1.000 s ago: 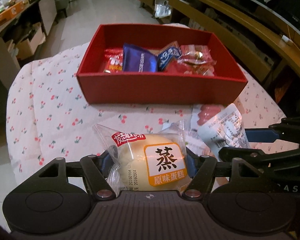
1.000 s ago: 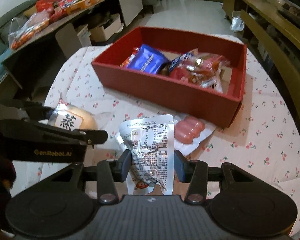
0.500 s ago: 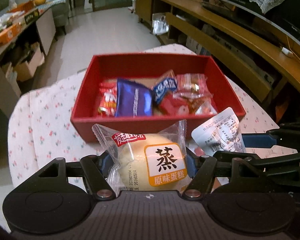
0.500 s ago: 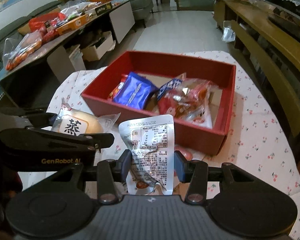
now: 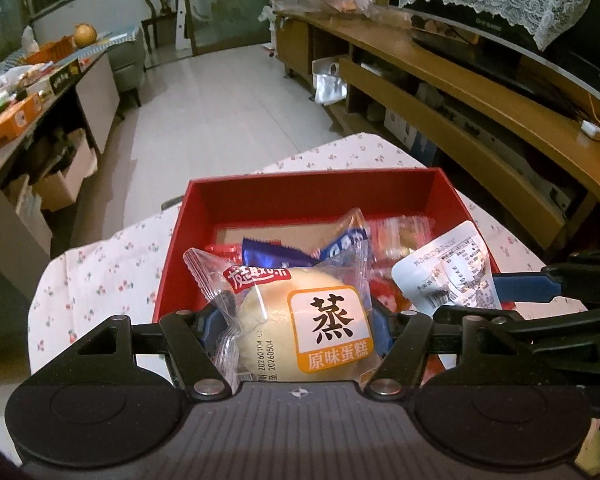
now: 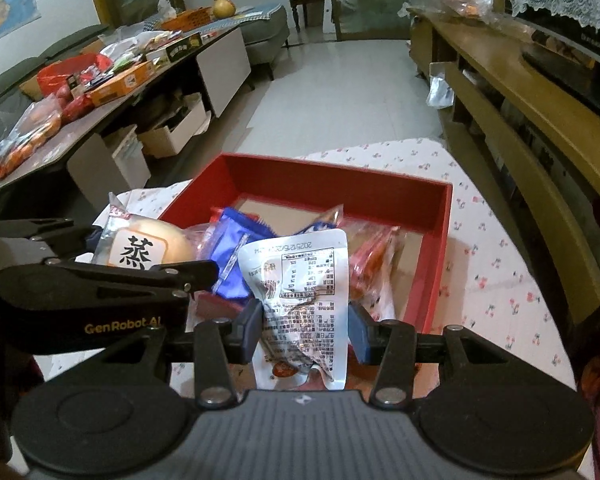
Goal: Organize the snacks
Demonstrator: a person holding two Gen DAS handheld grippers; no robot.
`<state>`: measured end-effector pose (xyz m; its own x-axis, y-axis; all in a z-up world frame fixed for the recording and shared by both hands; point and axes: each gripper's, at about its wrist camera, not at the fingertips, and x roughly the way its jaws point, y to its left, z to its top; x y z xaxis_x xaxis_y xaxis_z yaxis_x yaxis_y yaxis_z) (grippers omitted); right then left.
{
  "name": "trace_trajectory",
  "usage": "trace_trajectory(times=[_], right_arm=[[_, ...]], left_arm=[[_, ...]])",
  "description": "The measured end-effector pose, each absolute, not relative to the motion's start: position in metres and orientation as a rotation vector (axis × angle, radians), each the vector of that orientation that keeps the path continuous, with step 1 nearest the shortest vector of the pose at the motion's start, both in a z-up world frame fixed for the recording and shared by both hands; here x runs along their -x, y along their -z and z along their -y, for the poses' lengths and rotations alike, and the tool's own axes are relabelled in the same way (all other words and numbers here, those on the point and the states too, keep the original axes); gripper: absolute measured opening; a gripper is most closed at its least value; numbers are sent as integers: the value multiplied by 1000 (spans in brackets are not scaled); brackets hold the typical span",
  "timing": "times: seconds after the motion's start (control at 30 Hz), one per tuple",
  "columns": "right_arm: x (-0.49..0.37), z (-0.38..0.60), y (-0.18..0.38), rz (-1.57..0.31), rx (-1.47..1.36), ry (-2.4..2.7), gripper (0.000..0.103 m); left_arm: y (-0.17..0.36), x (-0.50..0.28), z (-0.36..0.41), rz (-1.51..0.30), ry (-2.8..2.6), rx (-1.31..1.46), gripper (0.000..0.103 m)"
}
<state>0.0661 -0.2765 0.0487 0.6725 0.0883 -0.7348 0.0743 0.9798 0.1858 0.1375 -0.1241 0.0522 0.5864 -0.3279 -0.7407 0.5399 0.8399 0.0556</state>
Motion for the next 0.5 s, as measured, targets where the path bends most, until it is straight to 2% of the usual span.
trace_trajectory(times=[0.5], right_arm=[[-104,289,-46,-828,-217,18,52]], left_arm=[[-52,-166,134,-772,481,-301,73]])
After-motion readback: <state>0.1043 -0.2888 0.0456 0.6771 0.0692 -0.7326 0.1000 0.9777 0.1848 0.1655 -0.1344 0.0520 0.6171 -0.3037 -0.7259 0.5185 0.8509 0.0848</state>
